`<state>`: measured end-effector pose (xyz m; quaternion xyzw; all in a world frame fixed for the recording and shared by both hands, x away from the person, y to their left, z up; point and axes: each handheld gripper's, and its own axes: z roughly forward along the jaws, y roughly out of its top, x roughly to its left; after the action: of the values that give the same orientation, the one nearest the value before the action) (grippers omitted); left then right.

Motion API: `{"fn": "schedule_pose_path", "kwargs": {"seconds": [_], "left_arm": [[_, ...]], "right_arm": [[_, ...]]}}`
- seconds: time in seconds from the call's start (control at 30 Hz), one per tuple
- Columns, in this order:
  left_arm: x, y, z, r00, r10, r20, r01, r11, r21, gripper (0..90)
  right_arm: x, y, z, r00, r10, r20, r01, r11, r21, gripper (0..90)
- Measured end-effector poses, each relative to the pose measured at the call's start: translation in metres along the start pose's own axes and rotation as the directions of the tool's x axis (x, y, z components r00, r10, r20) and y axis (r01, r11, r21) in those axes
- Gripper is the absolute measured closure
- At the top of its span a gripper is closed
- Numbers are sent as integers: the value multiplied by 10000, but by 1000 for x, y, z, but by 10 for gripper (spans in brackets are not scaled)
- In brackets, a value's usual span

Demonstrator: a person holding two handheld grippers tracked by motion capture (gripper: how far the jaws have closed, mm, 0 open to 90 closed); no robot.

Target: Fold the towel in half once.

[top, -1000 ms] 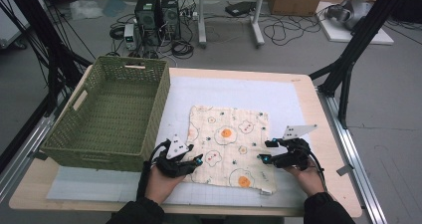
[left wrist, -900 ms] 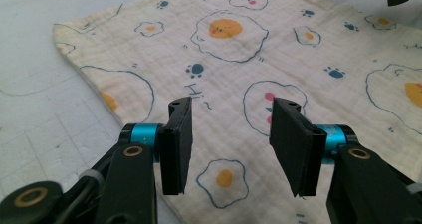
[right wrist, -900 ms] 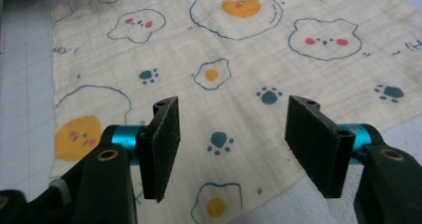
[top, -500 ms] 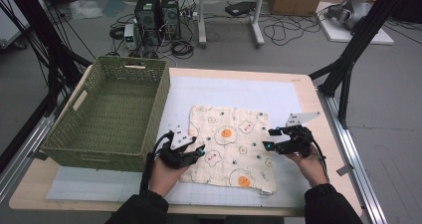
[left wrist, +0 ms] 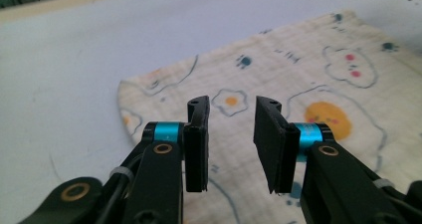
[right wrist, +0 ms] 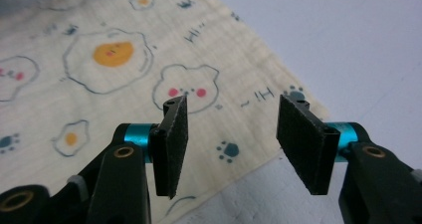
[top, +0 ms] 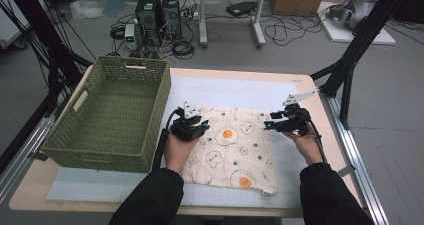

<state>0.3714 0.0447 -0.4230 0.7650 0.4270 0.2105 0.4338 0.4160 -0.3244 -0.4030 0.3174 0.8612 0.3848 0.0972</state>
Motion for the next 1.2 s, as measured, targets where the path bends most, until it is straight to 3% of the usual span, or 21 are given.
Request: {"fn": "schedule_pose_path", "kwargs": {"seconds": [0.17,0.33,0.47,0.57,0.7,0.87,1.1,1.2], "left_arm": [[10,-6,9,9951,-39,-989,116,9970,768,643],[15,-12,20,9932,-114,-1162,283,9891,1446,641],[13,-13,21,9940,-53,-1092,196,9913,1298,806],[13,-13,19,9953,-62,-962,191,9909,1335,868],[15,-12,10,9971,-387,-661,442,9955,839,874],[14,-15,-9,9977,-465,-495,477,9986,242,874],[1,-25,-45,9997,-219,-57,215,9982,-565,873],[-6,-37,-57,9999,-32,131,37,9990,-448,873]], "right_arm": [[-4,-6,18,9995,310,9,-310,9985,459,491],[-8,-13,30,9970,675,372,-705,9939,850,553],[-4,-15,32,9976,413,554,-459,9954,836,746],[-7,-16,32,9964,850,16,-848,9933,786,867],[-8,-18,27,9918,1130,-602,-1097,9924,555,879],[0,-16,6,9896,872,-1148,-869,9962,75,879],[34,-13,-35,9850,-133,-1718,20,9978,-659,879],[54,-19,-46,9777,-570,-2022,408,9957,-837,879]]}}
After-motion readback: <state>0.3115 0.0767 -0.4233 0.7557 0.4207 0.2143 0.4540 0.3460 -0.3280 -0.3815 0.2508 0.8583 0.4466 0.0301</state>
